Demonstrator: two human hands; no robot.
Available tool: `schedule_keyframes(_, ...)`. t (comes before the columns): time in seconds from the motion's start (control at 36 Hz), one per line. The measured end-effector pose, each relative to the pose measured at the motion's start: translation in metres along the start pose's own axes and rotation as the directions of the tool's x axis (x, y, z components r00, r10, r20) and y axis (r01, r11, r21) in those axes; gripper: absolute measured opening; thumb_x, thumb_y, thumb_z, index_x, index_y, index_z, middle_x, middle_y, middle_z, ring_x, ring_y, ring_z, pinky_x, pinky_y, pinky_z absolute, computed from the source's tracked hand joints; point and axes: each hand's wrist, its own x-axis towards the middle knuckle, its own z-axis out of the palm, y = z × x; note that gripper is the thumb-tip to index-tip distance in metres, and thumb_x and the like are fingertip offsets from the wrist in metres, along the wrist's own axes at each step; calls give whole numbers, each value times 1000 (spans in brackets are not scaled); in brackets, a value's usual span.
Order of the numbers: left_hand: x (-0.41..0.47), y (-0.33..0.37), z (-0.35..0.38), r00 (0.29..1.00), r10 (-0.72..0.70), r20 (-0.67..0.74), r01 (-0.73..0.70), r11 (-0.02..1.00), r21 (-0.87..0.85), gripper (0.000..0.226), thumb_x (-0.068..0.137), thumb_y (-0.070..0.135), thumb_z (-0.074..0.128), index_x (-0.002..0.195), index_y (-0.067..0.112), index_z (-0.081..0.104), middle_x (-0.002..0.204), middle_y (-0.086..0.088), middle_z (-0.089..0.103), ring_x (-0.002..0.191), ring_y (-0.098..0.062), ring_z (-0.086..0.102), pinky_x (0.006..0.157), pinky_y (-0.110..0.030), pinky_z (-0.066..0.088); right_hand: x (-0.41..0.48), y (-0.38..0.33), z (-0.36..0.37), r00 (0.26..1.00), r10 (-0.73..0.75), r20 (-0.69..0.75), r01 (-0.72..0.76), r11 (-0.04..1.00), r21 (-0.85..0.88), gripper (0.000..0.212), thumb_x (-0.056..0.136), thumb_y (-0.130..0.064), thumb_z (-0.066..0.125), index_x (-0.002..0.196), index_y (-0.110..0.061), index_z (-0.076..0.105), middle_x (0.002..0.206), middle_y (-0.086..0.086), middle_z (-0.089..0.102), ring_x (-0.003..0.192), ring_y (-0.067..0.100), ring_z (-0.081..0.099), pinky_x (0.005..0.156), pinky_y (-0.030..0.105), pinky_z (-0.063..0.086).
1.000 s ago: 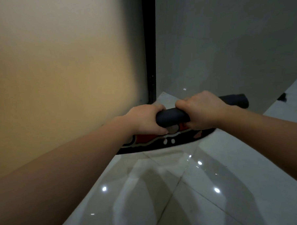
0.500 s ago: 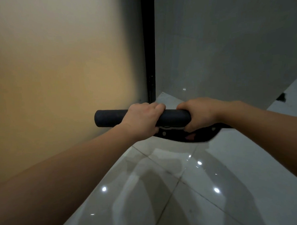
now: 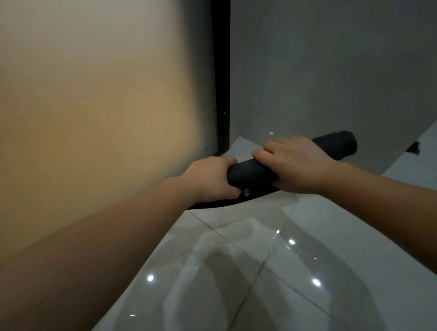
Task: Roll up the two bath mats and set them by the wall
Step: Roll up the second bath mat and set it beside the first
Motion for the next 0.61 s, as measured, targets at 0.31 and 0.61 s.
schedule_keyframes(0.31, -3, -7, 15, 924, 211, -318, -85, 927, 365, 35, 81, 34, 58, 112, 26, 47, 105, 4, 61, 89, -21, 60, 68, -35, 42, 11, 10, -18, 817, 147, 558, -406, 834, 374, 38, 67, -45, 73, 98, -34, 55, 86, -9, 62, 78, 15, 60, 70, 32, 50)
schedule_keyframes(0.61, 1, 0, 17, 1000, 23, -21, -25, 997, -73, 54, 69, 46, 73, 115, 29, 49, 98, 8, 61, 83, -14, 56, 70, -27, 41, -1, -5, -5, 1000, 14, 16, -14, 999, -40, 20, 80, -25, 59, 99, -18, 54, 79, 4, 60, 65, 23, 55, 61, 38, 49)
